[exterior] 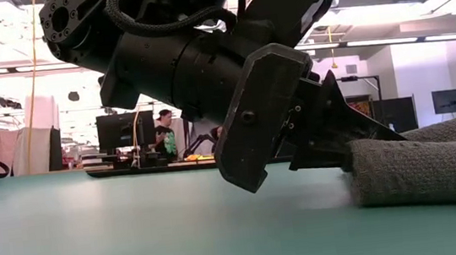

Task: Roll towel
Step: Roll the gray towel

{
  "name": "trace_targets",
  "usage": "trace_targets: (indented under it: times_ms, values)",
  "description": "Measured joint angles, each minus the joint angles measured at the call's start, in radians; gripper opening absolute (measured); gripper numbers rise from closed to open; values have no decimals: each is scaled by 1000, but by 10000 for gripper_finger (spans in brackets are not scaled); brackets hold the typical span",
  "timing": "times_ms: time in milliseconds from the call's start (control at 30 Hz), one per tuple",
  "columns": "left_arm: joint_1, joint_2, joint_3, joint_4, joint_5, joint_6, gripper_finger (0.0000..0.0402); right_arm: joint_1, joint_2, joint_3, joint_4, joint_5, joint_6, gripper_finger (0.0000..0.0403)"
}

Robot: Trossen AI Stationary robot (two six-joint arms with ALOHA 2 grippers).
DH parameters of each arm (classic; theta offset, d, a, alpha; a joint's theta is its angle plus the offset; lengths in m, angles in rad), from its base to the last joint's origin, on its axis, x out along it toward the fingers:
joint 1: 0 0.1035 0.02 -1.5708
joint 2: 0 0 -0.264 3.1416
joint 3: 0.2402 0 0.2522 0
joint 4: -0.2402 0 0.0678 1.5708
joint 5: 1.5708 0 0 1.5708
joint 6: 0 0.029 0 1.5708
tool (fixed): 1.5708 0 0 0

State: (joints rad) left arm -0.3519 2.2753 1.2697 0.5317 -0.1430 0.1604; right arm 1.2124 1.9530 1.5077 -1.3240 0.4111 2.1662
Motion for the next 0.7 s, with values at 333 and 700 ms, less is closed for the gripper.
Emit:
trace_targets:
  times_ms: [333,700]
  values:
    - [1,1,-1,3,2,-7,0,-9,-2,5,-21,84,-115,9]
    - [3,1,-1,4,5,-27,0,-39,-2,-77,32,26,-156,17]
